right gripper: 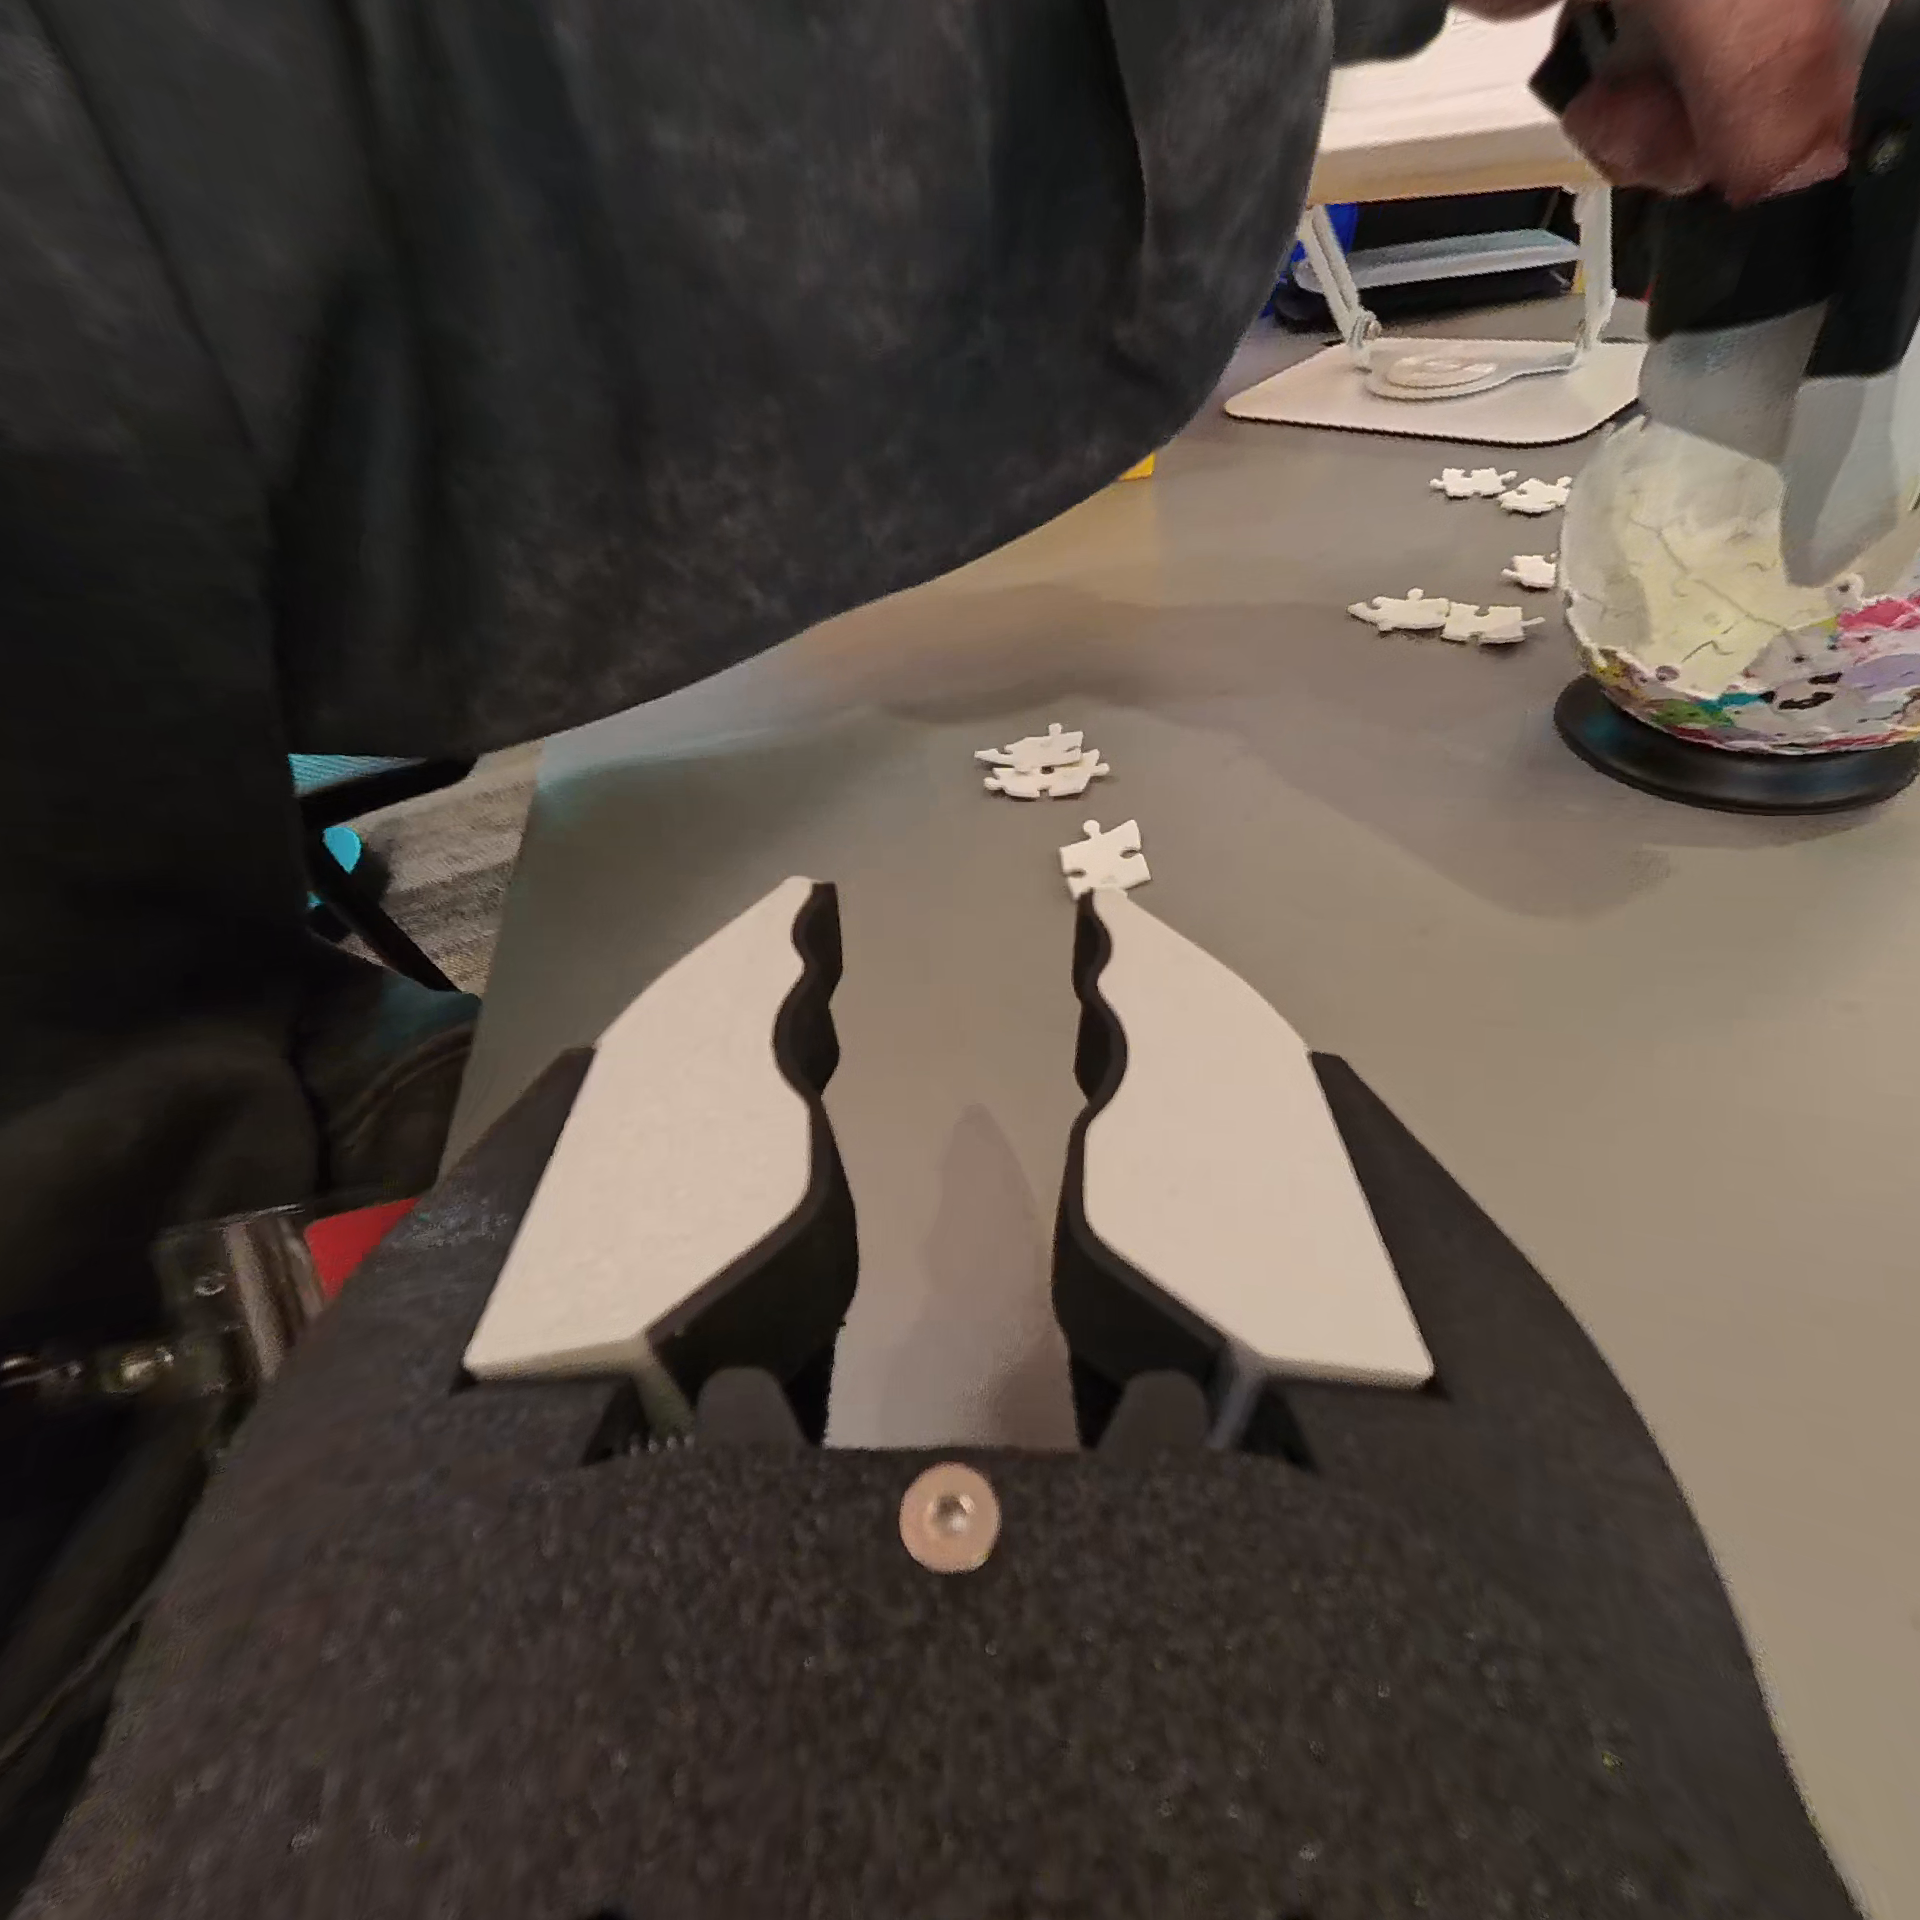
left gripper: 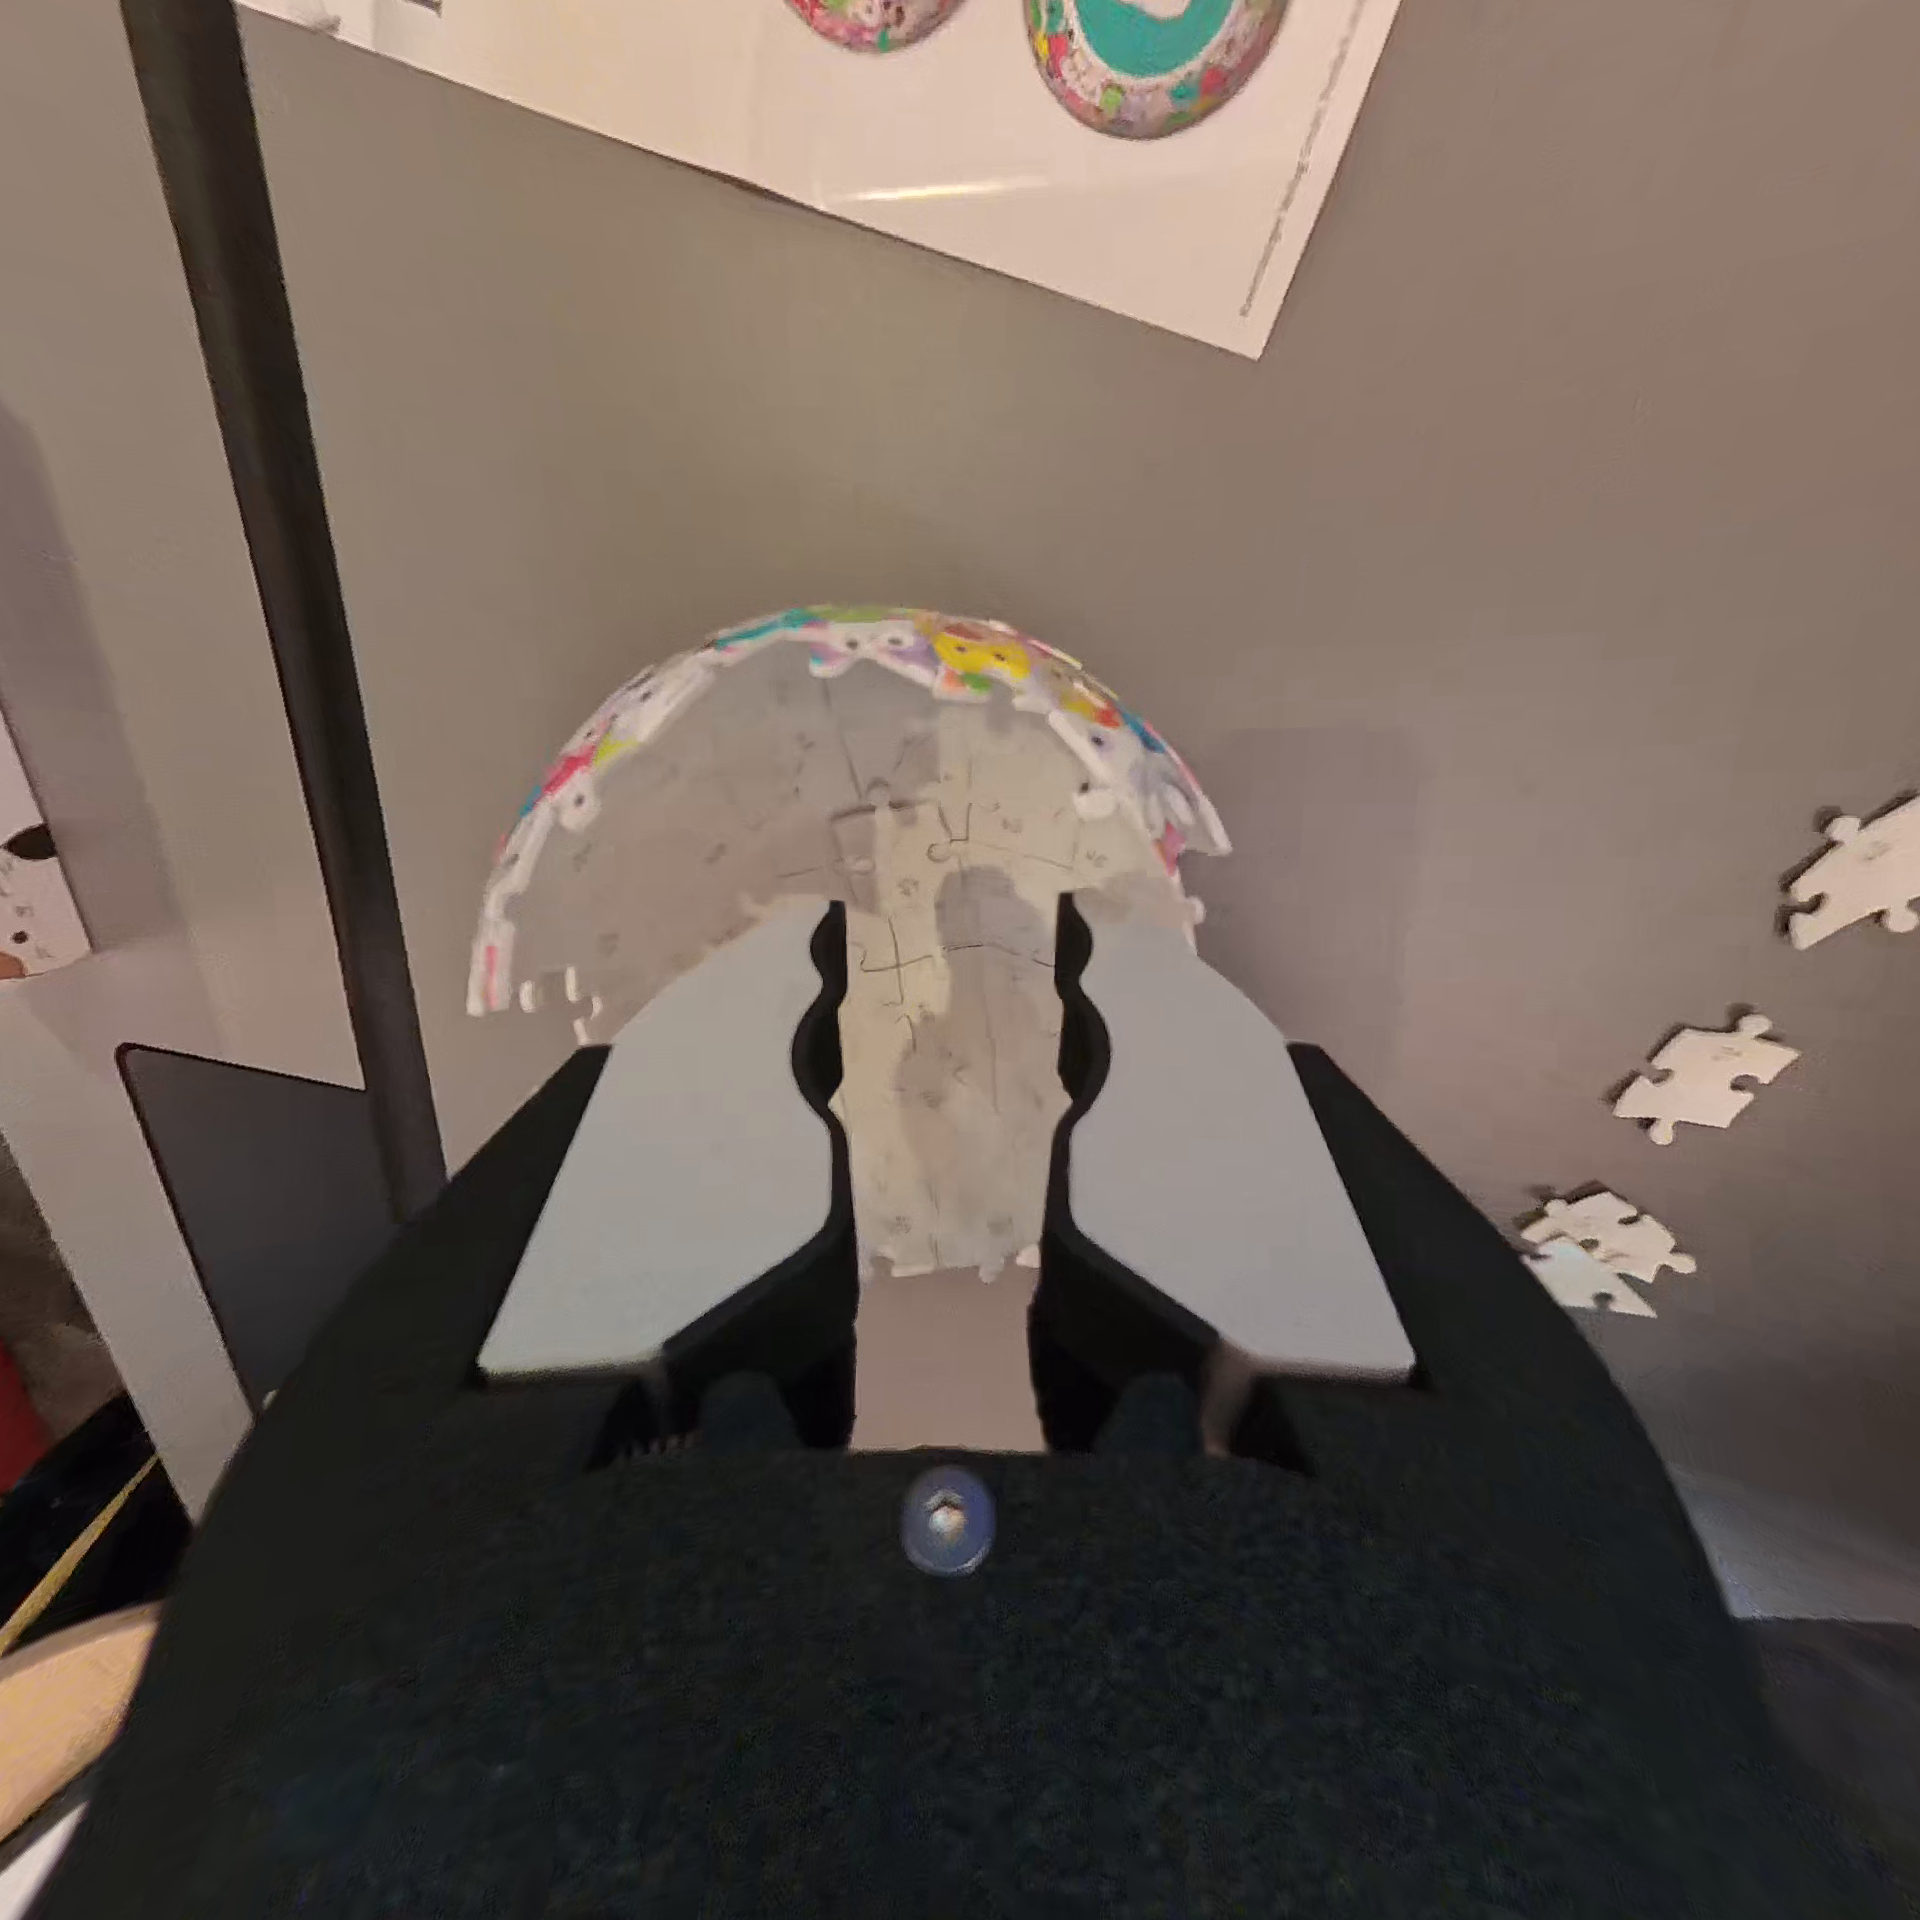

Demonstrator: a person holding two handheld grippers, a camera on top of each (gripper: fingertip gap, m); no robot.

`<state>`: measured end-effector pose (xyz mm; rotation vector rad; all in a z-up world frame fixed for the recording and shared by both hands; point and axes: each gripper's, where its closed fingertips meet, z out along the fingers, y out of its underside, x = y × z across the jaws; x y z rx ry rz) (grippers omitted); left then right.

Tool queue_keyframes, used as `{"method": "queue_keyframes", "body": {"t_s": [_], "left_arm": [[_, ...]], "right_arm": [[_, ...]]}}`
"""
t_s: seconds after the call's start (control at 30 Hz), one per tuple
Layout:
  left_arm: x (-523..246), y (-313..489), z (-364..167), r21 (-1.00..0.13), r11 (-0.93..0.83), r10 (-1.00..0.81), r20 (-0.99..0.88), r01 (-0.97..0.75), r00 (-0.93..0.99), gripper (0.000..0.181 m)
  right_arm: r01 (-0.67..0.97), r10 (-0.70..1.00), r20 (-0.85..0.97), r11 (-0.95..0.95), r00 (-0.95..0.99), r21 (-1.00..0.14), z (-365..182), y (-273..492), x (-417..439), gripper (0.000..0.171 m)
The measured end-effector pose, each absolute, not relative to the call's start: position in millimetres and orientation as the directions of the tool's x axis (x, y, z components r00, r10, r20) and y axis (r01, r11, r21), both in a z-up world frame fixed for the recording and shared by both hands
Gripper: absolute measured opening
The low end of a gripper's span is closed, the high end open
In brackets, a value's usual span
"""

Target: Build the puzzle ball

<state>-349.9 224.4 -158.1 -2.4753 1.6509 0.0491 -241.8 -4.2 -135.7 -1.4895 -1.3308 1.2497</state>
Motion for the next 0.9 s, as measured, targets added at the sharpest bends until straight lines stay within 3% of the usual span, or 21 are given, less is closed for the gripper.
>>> {"method": "queue_keyframes", "body": {"t_s": [0.2, 0.9], "left_arm": [[-358.3, 227.0, -178.4, 0.004, -0.361, -0.93, -0.07, -0.933, 0.36, 0.038], [-364.6, 235.7, -206.3, 0.191, -0.298, -0.955, -0.058, -0.935, 0.292, 0.037]], "right_arm": [[0.214, 0.977, -0.207, -0.194, -0.042, -0.957, -131.9, -4.5, -238.3, 0.043], [0.22, 0.963, -0.255, -0.232, -0.083, -0.948, -133.9, -8.9, -237.6, 0.043]]}}
